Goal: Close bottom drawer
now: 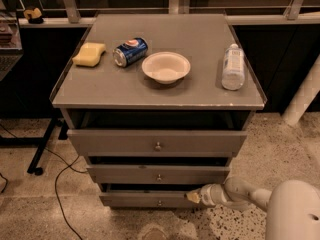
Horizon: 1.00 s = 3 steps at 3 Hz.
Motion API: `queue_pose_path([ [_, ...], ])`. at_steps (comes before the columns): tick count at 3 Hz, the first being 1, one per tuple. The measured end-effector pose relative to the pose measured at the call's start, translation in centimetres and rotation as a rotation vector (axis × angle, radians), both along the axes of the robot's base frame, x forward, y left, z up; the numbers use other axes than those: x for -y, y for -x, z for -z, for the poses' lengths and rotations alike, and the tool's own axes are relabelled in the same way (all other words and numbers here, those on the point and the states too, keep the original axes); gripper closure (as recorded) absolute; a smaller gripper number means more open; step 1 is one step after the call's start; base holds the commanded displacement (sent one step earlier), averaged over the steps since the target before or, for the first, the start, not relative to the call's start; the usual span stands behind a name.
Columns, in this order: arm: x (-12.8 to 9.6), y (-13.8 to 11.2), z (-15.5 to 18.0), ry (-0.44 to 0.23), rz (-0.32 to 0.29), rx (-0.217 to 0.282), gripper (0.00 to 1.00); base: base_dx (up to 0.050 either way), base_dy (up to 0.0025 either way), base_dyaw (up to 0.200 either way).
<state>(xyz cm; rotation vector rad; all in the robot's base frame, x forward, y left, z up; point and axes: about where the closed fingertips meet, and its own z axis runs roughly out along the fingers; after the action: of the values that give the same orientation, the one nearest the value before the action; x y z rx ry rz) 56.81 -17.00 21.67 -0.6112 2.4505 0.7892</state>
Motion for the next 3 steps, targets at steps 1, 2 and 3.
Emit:
queue_pose_path([
  [1,0.1,1.0,0.5,0.007,0.003,-0.012,1.00,0.000,0.00000,0.000],
  [2,1.2,3.0,1.4,-0.005,0.050,-0.043,1.00,0.000,0.00000,0.000],
  [3,2.5,4.9,2.2,-0.021,0.099,-0.070,1.00,0.000,0.00000,0.000],
])
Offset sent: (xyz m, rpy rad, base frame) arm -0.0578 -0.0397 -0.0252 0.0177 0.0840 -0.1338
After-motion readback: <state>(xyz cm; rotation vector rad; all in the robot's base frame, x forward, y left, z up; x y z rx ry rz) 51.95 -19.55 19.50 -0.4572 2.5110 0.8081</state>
